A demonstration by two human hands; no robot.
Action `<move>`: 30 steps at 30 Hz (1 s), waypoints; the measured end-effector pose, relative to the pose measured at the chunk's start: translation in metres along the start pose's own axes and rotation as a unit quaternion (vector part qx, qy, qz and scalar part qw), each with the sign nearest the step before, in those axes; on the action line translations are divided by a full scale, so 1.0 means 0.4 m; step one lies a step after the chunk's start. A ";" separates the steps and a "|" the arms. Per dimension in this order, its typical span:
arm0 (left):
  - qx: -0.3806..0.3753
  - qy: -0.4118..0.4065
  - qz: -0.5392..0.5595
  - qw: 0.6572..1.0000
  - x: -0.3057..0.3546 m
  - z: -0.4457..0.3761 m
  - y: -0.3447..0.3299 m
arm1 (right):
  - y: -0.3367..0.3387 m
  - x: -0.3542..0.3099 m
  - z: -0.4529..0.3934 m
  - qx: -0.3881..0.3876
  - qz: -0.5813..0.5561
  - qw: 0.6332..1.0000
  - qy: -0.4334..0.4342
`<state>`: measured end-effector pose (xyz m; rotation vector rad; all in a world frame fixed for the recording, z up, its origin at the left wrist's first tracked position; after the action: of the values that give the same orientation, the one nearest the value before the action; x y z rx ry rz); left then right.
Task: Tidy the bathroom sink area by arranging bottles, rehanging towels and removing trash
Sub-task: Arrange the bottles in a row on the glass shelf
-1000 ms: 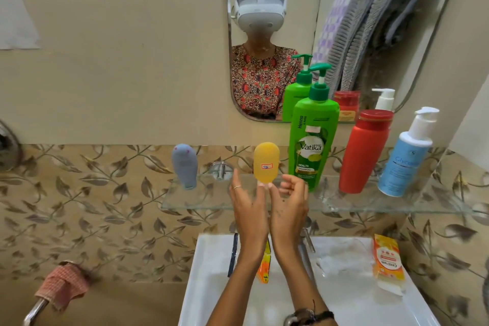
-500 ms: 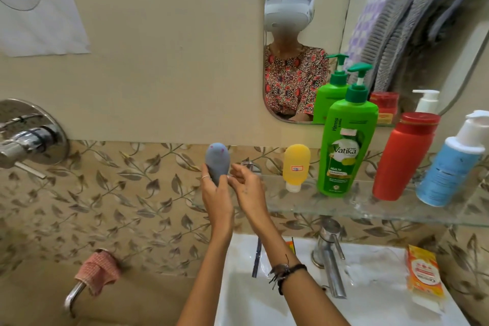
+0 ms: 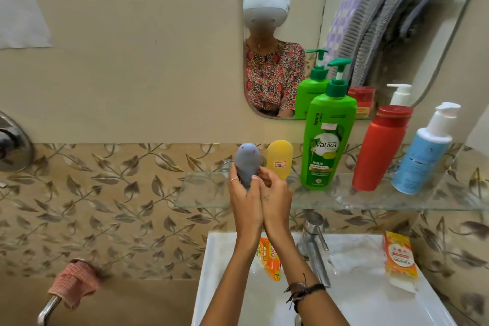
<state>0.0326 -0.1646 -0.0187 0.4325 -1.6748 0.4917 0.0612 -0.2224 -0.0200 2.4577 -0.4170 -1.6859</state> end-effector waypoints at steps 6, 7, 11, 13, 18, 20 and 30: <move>0.009 -0.008 -0.007 1.000 -0.007 -0.011 -0.003 | 0.002 -0.015 -0.002 -0.005 0.019 0.999 0.027; 0.009 -0.009 -0.008 1.000 -0.008 -0.015 -0.002 | 0.000 -0.016 -0.004 -0.011 0.021 0.999 0.028; 0.007 -0.016 -0.015 1.000 -0.010 -0.026 0.002 | -0.007 -0.020 -0.006 -0.012 0.039 0.999 0.027; 0.004 -0.021 -0.017 1.000 -0.012 -0.026 0.004 | -0.007 -0.021 -0.004 -0.008 0.043 0.999 0.033; 0.008 -0.040 0.007 0.999 -0.024 -0.002 0.013 | 0.000 -0.013 0.016 0.004 0.063 0.997 0.042; 0.026 -0.058 0.026 0.998 -0.029 0.019 0.021 | 0.008 -0.017 0.031 0.022 0.068 0.995 0.062; -0.014 -0.086 0.053 0.995 -0.055 0.188 0.002 | 0.152 -0.003 0.151 0.066 0.103 0.986 0.114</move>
<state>-0.0267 -0.2047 -0.0505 0.3748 -1.8750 0.5201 -0.0047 -0.2771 -0.0251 2.5584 -0.7443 -1.3183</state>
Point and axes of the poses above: each hand's wrist, its own z-axis away from the middle knuckle, its own y-axis out of the back of the hand, x = y × z, the point moved 3 cm from there along -z, towards the middle knuckle, and after that the axes turned 2 degrees about -x, right-handed, at the moved point
